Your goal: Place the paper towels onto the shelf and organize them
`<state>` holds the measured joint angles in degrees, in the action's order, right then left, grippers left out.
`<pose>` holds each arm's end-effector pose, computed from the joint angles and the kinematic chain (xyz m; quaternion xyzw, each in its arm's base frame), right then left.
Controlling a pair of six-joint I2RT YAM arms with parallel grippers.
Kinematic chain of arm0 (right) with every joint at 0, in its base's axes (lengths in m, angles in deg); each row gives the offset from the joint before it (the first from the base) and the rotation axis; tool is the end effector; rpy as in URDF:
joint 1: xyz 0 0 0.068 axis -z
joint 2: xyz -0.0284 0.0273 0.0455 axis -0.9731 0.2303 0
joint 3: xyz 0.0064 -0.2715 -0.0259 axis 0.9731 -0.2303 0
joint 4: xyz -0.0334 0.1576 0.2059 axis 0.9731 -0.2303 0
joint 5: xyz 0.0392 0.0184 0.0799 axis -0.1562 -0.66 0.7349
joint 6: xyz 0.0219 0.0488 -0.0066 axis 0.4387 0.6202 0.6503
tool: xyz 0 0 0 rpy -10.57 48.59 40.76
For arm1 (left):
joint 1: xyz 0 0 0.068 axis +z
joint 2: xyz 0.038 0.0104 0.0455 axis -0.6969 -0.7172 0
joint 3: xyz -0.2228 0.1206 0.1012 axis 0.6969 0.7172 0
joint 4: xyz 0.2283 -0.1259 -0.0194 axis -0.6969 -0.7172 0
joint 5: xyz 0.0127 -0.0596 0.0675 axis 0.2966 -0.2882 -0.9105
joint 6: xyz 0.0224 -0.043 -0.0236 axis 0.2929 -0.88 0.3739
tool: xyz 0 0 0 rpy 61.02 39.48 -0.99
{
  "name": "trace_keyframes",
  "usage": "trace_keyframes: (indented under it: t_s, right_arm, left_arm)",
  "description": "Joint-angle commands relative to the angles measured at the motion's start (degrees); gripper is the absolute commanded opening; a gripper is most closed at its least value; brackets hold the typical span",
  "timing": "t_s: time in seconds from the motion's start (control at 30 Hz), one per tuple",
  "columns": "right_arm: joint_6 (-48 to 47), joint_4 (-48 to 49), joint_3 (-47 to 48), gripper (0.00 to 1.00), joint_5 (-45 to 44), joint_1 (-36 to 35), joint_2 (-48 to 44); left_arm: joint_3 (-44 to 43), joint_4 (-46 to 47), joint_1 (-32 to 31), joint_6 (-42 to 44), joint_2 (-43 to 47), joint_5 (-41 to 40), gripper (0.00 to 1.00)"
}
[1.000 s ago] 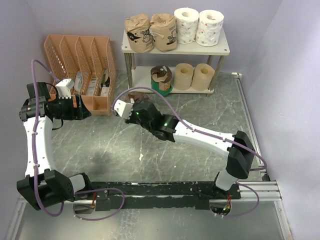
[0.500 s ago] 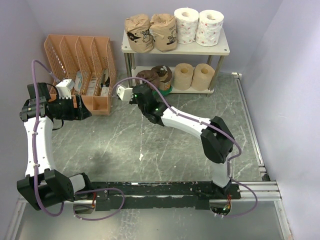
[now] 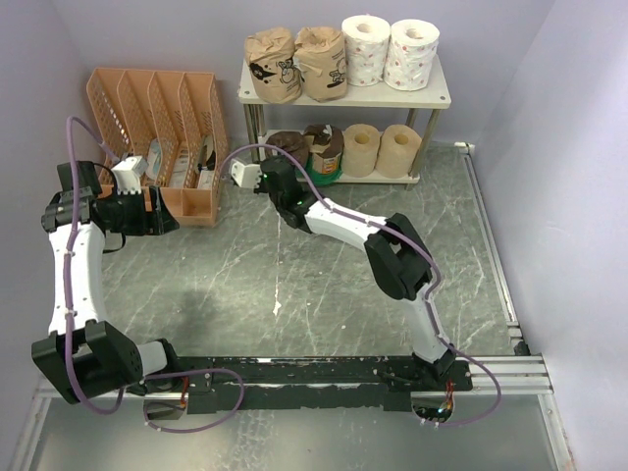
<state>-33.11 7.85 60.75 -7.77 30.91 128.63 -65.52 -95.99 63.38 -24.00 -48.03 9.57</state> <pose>0.3668 0.3561 0.2458 -0.5376 0.5889 -0.2251 0.5599 0.2318 0.0593 0.3360 0.0331 0.9117 -0.1960 0.3596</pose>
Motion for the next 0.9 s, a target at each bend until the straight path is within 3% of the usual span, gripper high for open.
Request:
trace_keyframes:
  t_s: [0.0,0.4,0.43,0.47,0.5,0.57,0.7,0.8,0.87]
  right_arm:
    - [-1.7,4.0,5.3,0.00,0.4,1.6,2.3]
    - [-2.2,4.6,13.9,0.00,2.9,4.2,8.3]
    - [-2.2,5.8,13.6,0.09,2.4,4.2,8.4]
    - [-2.2,7.8,13.0,0.39,1.4,4.2,8.3]
    - [-2.6,9.3,12.4,0.55,0.4,4.2,8.2]
    - [-2.3,9.8,12.4,0.74,-0.2,4.2,8.0]
    - [-0.9,9.8,10.7,0.98,0.4,4.1,6.5]
    - [-1.7,16.1,6.7,1.00,-3.3,2.9,4.1]
    - [0.1,20.6,3.3,1.00,-11.6,1.0,1.2]
  left_arm:
    - [-1.2,1.0,0.5,-0.1,-1.2,-0.5,0.78]
    - [-2.0,0.8,0.5,-0.3,-3.0,-2.0,0.78]
    - [-2.2,0.8,0.5,-0.3,-3.1,-2.0,0.78]
    - [-2.4,0.7,0.6,-0.1,-3.2,-1.9,0.78]
    - [-2.5,0.4,0.5,0.1,-3.3,-1.7,0.78]
    - [-2.9,0.2,0.5,0.5,-3.3,-1.5,0.78]
    - [-3.3,0.1,0.5,0.5,-3.3,-1.3,0.78]
    - [-3.8,-0.4,0.5,0.7,-3.2,-1.1,0.78]
    - [-3.5,-0.2,0.6,0.7,-2.6,-0.9,0.78]
